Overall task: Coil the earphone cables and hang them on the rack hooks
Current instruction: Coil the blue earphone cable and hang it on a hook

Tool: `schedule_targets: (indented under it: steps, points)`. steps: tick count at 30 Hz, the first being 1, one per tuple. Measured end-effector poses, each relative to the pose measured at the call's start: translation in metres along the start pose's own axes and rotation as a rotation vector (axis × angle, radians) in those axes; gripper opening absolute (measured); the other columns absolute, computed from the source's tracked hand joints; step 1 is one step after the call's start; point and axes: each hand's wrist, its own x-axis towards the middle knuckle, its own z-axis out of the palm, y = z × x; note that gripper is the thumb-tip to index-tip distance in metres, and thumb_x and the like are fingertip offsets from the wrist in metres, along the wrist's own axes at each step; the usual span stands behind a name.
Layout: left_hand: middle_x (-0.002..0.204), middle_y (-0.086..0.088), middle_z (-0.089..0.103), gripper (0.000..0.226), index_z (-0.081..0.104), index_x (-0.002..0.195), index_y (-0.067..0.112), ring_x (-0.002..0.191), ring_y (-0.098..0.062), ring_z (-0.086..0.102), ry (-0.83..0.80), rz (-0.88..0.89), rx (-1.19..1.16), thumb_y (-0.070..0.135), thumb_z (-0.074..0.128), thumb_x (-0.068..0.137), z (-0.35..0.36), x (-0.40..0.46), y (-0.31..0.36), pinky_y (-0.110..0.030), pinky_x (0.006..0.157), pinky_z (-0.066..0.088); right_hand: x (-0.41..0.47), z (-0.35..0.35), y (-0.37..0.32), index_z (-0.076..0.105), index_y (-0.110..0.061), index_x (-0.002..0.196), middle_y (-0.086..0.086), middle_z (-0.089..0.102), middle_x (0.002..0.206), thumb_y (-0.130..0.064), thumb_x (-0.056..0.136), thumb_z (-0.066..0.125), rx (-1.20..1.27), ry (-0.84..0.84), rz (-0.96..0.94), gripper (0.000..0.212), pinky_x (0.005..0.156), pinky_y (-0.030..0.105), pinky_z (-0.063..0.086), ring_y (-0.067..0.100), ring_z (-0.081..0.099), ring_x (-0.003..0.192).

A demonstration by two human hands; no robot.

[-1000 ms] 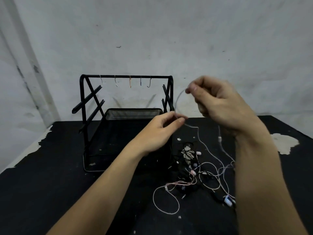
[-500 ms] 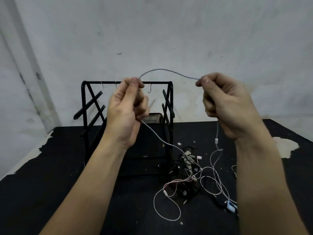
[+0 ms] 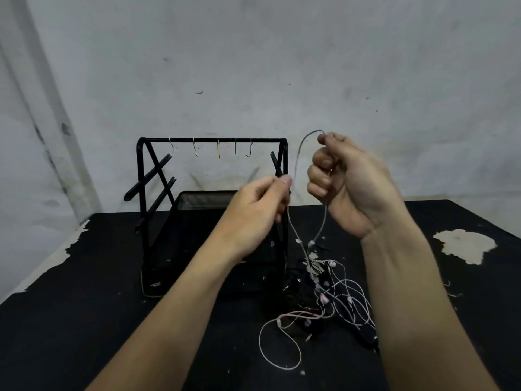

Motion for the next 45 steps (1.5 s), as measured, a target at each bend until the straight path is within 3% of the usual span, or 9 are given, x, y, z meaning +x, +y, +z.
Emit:
schedule_targets:
  steps: [6,17,22,25,29,33,37,42,45]
  points:
    - [0.106,-0.011,0.070,0.057,0.065,0.104,0.016,0.102,-0.023,0.066,-0.172,-0.045,-0.122,0.066,0.052,0.079,0.017,-0.005,-0.006,-0.045,0.096,0.048,-0.001,0.001,-0.001,0.047,-0.016,0.093,-0.001,0.037,0.062,-0.012,0.103,0.045,-0.004,-0.022,-0.005,0.012,0.037,0.020,0.032,0.010,0.036,0.042]
    - [0.099,-0.008,0.071,0.014,0.063,0.105,0.011,0.095,-0.021,0.068,-0.421,-0.078,-0.271,0.018,0.061,0.094,0.016,-0.008,-0.015,-0.030,0.086,0.054,0.001,0.002,0.003,0.049,-0.016,0.092,-0.001,0.042,0.063,-0.013,0.102,0.050,-0.017,-0.018,0.006,0.010,0.044,0.022,0.042,0.011,0.046,0.047]
    - [0.093,0.001,0.066,0.024,0.061,0.100,0.017,0.087,-0.013,0.063,-0.199,-0.045,-0.237,0.035,0.070,0.087,0.007,0.000,-0.019,-0.025,0.073,0.050,0.000,-0.002,0.002,0.050,-0.016,0.095,-0.001,0.044,0.064,-0.013,0.101,0.051,-0.061,-0.049,0.027,0.007,0.046,0.024,0.045,0.012,0.048,0.049]
    - [0.119,0.011,0.057,0.052,0.047,0.124,0.031,0.104,-0.001,0.057,-0.063,-0.037,-0.125,0.041,0.074,0.081,0.006,0.005,-0.030,-0.022,0.087,0.046,-0.001,-0.001,0.004,0.051,-0.015,0.097,-0.001,0.043,0.064,-0.014,0.101,0.051,-0.114,-0.098,0.049,0.004,0.045,0.024,0.042,0.012,0.045,0.048]
    - [0.148,0.009,0.040,0.081,0.028,0.151,0.029,0.128,-0.008,0.050,-0.223,-0.126,-0.011,0.039,0.070,0.083,0.009,0.005,-0.037,-0.030,0.108,0.040,-0.007,0.003,-0.001,0.057,-0.014,0.098,-0.004,0.039,0.062,-0.015,0.100,0.050,-0.107,-0.159,0.040,0.007,0.039,0.020,0.031,0.008,0.034,0.044]
    - [0.101,0.000,0.065,0.012,0.069,0.102,0.027,0.093,-0.013,0.060,-0.234,-0.132,0.043,0.029,0.060,0.095,-0.004,0.004,-0.026,-0.036,0.091,0.048,-0.008,-0.006,-0.016,0.059,-0.017,0.095,-0.007,0.036,0.059,-0.017,0.099,0.050,-0.092,-0.065,-0.032,0.010,0.037,0.018,0.023,0.007,0.027,0.041]
    - [0.066,0.001,0.052,0.022,0.059,0.086,0.014,0.062,-0.012,0.050,-0.245,-0.154,-0.273,0.018,0.047,0.103,-0.016,0.001,-0.005,-0.033,0.070,0.051,0.000,-0.023,-0.019,0.060,-0.017,0.093,-0.007,0.036,0.059,-0.016,0.100,0.052,-0.220,0.075,-0.070,0.010,0.039,0.019,0.016,0.008,0.023,0.043]
    - [0.059,0.005,0.029,0.030,0.059,0.082,0.015,0.053,-0.011,0.032,-0.012,-0.078,-0.426,0.022,0.041,0.106,-0.025,0.006,-0.002,-0.022,0.050,0.034,0.015,-0.042,-0.001,0.063,-0.016,0.094,-0.001,0.048,0.070,-0.017,0.101,0.053,-0.703,0.178,-0.021,0.012,0.040,0.021,0.029,0.011,0.039,0.047]
    - [0.057,0.008,0.030,0.033,0.059,0.080,0.017,0.051,-0.011,0.030,0.013,-0.036,-0.313,0.024,0.040,0.106,-0.024,0.006,-0.002,-0.022,0.046,0.029,0.016,-0.046,0.006,0.058,-0.015,0.132,0.001,0.065,0.110,-0.009,0.096,0.054,-1.221,0.124,-0.032,0.037,0.078,0.023,0.051,0.013,0.063,0.093]
